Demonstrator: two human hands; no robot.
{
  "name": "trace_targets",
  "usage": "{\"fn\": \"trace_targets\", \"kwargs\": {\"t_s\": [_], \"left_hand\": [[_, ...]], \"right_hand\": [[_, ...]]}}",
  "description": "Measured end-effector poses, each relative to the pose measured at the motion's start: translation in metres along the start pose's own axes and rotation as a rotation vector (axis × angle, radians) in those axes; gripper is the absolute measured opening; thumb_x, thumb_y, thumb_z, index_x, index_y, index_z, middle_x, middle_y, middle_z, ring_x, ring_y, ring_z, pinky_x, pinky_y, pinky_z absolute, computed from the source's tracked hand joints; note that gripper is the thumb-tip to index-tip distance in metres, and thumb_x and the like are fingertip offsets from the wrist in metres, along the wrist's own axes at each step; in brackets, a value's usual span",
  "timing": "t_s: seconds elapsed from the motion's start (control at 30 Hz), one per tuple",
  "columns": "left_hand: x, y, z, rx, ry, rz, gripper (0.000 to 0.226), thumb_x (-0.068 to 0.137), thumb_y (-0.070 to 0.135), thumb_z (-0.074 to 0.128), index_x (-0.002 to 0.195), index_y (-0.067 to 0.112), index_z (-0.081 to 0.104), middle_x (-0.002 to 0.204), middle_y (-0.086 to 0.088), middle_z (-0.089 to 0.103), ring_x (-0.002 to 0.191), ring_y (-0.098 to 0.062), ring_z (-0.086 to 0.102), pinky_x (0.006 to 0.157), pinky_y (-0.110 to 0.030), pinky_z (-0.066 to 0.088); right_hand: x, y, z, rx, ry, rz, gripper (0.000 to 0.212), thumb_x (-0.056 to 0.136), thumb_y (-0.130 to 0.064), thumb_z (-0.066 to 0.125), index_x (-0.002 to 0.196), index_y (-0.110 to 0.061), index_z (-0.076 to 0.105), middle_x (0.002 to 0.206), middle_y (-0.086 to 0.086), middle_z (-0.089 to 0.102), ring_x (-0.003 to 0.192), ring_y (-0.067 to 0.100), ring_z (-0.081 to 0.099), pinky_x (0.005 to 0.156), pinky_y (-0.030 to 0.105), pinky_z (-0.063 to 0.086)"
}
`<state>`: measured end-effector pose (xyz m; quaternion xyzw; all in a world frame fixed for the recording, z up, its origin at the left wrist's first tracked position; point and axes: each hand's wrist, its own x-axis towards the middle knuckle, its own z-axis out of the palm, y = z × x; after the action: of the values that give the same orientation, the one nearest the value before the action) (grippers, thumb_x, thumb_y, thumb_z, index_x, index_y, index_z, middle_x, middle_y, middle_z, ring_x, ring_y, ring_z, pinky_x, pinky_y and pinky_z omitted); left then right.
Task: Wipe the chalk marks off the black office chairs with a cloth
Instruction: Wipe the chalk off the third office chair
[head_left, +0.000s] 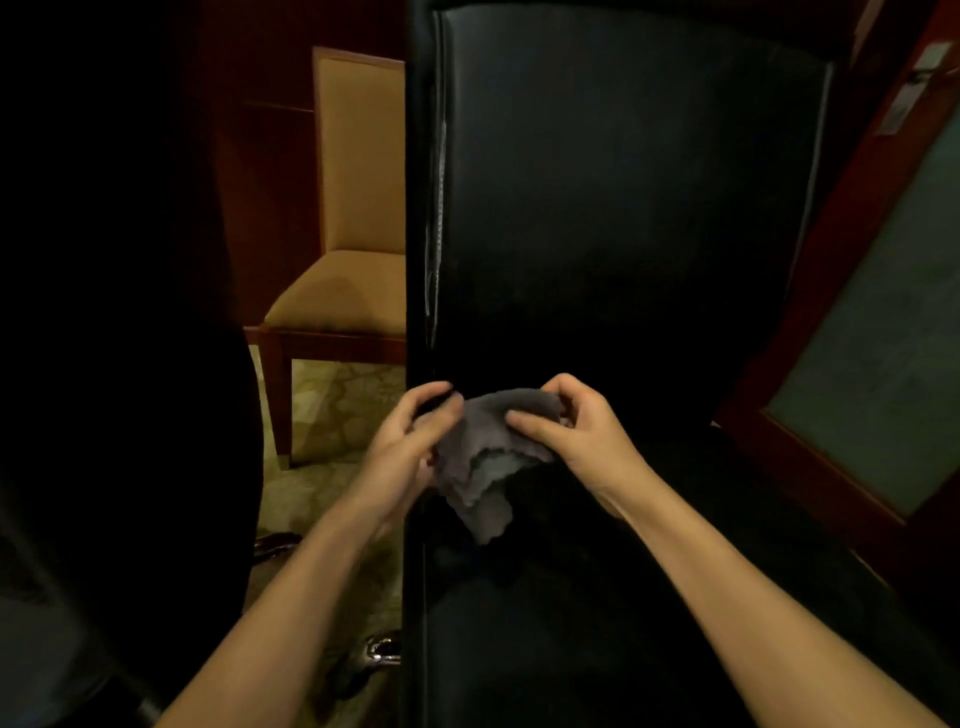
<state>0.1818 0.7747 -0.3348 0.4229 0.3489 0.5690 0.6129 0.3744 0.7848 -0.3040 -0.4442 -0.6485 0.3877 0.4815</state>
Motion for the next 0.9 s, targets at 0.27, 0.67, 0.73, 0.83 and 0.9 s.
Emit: {"fn": "trace_targets", "kwargs": {"t_s": [0.27, 0.67, 0.73, 0.83, 0.9], "left_hand": [[0.006, -0.028, -0.001, 0.83, -0.011, 0.222, 0.1, 0.07, 0.047, 0.089, 0.153, 0.033, 0.034, 0.133, 0.01, 0.053, 0.124, -0.005, 0.054, 0.103, -0.028, 0.047], [0.011, -0.024, 0.004, 0.921, 0.061, 0.475, 0.012, 0.098, 0.026, 0.062, 0.099, 0.019, 0.071, 0.085, 0.009, 0.07, 0.08, -0.001, 0.065, 0.067, -0.022, 0.048], [0.018, -0.022, 0.002, 0.925, 0.095, 0.491, 0.005, 0.095, 0.021, 0.067, 0.098, 0.017, 0.07, 0.085, 0.01, 0.069, 0.08, 0.001, 0.064, 0.067, -0.014, 0.044], [0.026, -0.01, -0.003, 0.656, 0.138, 0.353, 0.006, 0.095, 0.018, 0.067, 0.096, 0.013, 0.069, 0.089, 0.0, 0.071, 0.083, -0.008, 0.066, 0.074, -0.024, 0.051], [0.03, -0.003, -0.006, 0.32, 0.2, 0.214, 0.019, 0.096, 0.02, 0.065, 0.103, 0.002, 0.068, 0.095, -0.009, 0.071, 0.089, -0.018, 0.067, 0.079, -0.033, 0.054]], "right_hand": [[0.013, 0.01, 0.023, 0.259, 0.064, 0.344, 0.027, 0.089, -0.03, 0.072, 0.098, -0.007, 0.06, 0.09, 0.013, 0.072, 0.083, 0.022, 0.073, 0.072, 0.032, 0.057], [0.008, 0.021, 0.007, 0.713, -0.129, 0.502, 0.06, 0.081, -0.043, 0.074, 0.122, 0.0, 0.065, 0.128, 0.025, 0.062, 0.123, 0.037, 0.059, 0.109, 0.05, 0.043], [0.008, 0.026, 0.004, 0.739, -0.198, 0.457, 0.066, 0.075, -0.033, 0.084, 0.13, -0.004, 0.062, 0.135, 0.024, 0.058, 0.128, 0.036, 0.054, 0.111, 0.049, 0.041], [0.014, 0.033, 0.005, 0.698, -0.283, 0.462, 0.06, 0.082, -0.012, 0.076, 0.138, -0.006, 0.055, 0.135, 0.021, 0.06, 0.126, 0.033, 0.057, 0.107, 0.045, 0.045], [0.019, 0.032, 0.012, 0.552, -0.263, 0.503, 0.047, 0.087, -0.001, 0.066, 0.133, 0.0, 0.057, 0.128, 0.024, 0.063, 0.119, 0.034, 0.062, 0.098, 0.041, 0.052]]}}
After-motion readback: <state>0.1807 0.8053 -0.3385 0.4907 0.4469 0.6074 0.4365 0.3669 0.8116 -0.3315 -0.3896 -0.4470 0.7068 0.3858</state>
